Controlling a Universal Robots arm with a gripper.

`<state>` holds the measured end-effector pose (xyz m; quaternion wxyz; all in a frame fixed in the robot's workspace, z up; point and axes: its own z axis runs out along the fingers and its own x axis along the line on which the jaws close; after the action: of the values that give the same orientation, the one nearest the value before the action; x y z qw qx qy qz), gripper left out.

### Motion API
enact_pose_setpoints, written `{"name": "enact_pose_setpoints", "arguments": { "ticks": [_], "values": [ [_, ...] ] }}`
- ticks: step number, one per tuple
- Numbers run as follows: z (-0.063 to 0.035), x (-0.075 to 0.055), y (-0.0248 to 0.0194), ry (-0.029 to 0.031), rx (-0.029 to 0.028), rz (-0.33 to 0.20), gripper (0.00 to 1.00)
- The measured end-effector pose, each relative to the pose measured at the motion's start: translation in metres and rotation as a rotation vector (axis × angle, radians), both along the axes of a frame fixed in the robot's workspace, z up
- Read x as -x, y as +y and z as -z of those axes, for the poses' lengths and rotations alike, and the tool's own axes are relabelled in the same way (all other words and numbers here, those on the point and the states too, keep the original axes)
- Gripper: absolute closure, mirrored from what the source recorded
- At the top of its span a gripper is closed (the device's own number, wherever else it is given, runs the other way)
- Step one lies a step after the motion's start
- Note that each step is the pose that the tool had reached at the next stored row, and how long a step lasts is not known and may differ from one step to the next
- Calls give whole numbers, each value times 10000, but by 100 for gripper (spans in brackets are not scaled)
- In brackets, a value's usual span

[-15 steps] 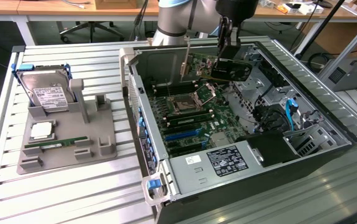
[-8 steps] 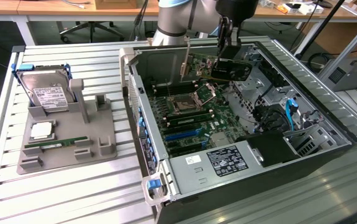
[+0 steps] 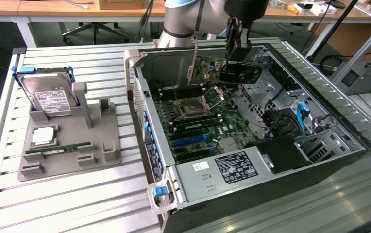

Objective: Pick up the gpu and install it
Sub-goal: 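Insert the gpu into the slot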

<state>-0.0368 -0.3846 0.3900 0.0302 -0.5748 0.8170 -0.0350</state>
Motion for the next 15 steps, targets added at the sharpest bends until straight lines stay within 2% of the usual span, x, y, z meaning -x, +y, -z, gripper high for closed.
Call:
{"name": "enact_pose_setpoints", "arguments": {
  "ticks": [15],
  "values": [
    [0, 0, 0, 0, 16, -295, 73]
  ]
}}
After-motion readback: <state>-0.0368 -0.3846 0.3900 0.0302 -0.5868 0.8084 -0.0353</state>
